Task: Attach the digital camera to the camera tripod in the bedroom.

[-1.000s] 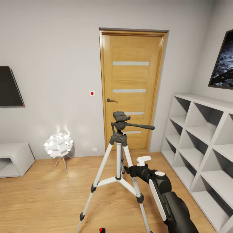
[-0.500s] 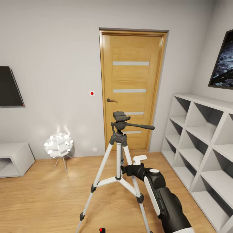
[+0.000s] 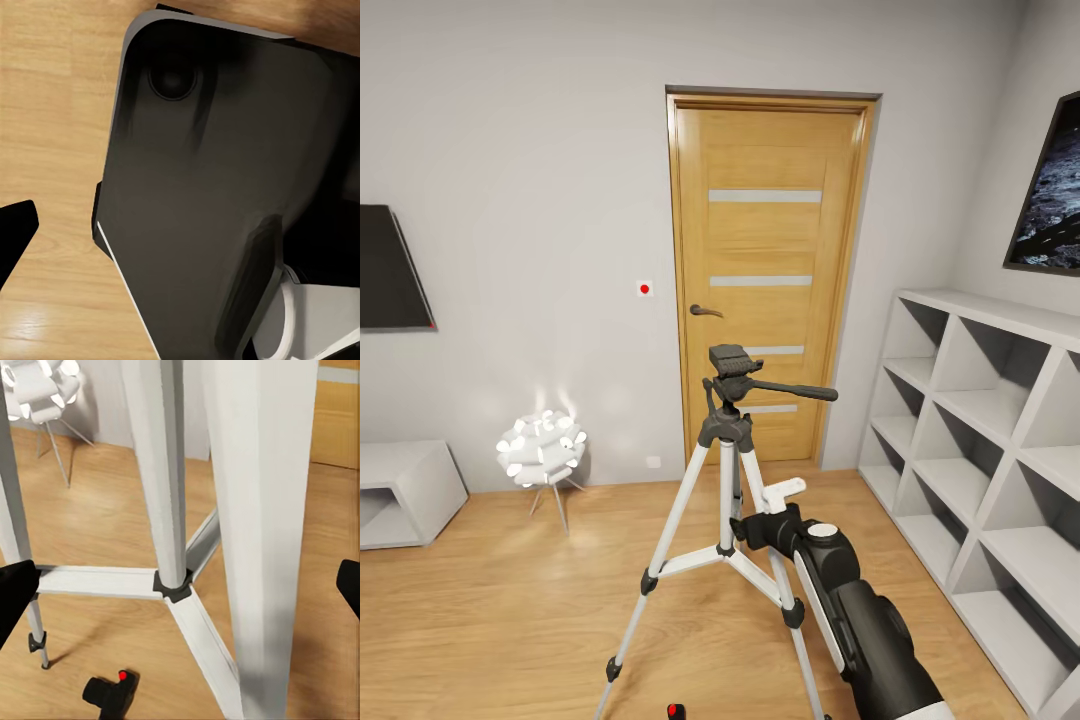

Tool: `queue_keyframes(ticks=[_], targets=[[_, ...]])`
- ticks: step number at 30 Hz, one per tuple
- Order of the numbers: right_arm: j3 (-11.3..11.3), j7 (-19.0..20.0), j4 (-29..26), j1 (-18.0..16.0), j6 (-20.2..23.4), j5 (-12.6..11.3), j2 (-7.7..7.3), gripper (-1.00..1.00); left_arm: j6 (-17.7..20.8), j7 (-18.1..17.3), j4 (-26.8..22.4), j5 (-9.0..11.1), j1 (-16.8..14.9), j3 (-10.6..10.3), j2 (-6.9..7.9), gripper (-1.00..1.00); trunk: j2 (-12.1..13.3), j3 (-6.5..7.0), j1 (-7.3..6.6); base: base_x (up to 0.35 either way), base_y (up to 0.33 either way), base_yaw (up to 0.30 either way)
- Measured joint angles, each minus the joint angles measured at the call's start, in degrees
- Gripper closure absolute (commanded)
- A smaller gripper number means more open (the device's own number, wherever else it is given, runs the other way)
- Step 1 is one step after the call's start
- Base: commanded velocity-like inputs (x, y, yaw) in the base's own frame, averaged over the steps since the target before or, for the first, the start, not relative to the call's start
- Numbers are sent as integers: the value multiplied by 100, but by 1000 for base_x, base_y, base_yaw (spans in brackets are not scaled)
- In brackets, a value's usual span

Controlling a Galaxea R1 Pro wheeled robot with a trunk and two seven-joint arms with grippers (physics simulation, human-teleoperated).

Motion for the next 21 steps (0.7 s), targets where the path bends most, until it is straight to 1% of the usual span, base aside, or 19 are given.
queue_keyframes(ticks=[13,18,21], targets=[[-36,-18,-42,0,-5,39,-2,-100,0,-1,0,0,0,0,0,-100,0,0,0,0,0,0],[-42,-187,-29,0,-229,28,-2,-100,0,-1,0,0,0,0,0,-100,0,0,0,0,0,0],[-41,-347,20,0,-466,10,-1,-100,0,0,0,0,0,0,0,-100,0,0,0,0,0,0]])
